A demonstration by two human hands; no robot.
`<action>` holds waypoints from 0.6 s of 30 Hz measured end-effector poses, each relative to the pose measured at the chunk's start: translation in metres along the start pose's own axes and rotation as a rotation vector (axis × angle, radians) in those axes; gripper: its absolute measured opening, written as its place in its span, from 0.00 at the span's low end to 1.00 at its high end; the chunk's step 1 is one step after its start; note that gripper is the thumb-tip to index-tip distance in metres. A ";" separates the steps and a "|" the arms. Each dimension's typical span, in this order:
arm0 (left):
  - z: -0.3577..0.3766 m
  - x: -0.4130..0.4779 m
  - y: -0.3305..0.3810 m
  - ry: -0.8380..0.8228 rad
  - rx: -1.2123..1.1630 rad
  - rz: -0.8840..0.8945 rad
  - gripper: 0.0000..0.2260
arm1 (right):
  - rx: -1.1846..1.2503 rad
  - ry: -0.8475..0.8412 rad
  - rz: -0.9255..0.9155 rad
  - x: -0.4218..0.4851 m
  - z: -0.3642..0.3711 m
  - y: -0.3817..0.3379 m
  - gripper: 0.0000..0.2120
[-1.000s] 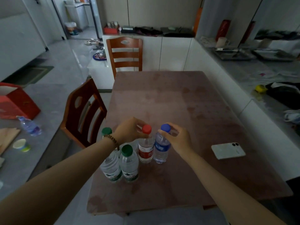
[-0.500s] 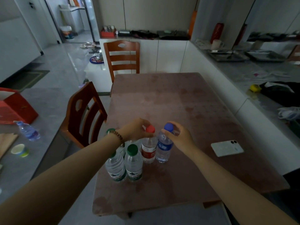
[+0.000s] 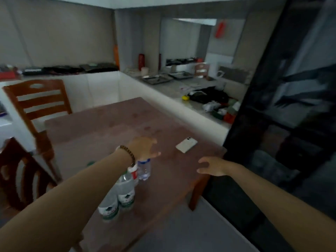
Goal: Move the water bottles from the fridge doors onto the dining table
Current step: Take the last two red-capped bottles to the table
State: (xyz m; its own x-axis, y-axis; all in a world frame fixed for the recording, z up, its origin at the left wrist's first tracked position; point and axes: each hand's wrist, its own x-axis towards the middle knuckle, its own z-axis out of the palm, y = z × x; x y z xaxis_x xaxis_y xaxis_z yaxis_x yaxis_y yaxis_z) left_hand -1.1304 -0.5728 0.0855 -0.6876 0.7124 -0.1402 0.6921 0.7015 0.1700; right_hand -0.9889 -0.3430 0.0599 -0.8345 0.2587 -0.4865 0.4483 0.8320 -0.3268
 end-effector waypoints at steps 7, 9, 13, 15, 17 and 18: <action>0.004 -0.061 0.098 -0.180 0.055 0.312 0.30 | -0.035 0.046 0.380 -0.214 0.033 0.056 0.33; -0.002 -0.075 0.138 -0.189 0.057 0.385 0.30 | -0.005 0.123 0.443 -0.275 0.041 0.070 0.33; -0.003 -0.121 0.231 -0.156 0.064 0.546 0.29 | 0.018 0.322 0.562 -0.401 0.054 0.091 0.33; -0.001 -0.149 0.278 -0.150 0.079 0.625 0.29 | 0.041 0.390 0.609 -0.461 0.062 0.097 0.33; -0.002 -0.179 0.323 -0.130 0.058 0.704 0.29 | 0.035 0.456 0.642 -0.515 0.070 0.101 0.32; -0.004 -0.196 0.345 -0.114 0.048 0.746 0.29 | 0.034 0.484 0.663 -0.541 0.076 0.102 0.32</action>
State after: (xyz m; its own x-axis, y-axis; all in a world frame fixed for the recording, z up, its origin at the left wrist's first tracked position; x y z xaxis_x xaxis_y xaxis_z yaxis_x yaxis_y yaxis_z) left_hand -0.7579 -0.4706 0.1751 -0.0079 0.9944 -0.1052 0.9757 0.0307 0.2170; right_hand -0.4671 -0.4350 0.2281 -0.4352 0.8807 -0.1868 0.8998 0.4186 -0.1228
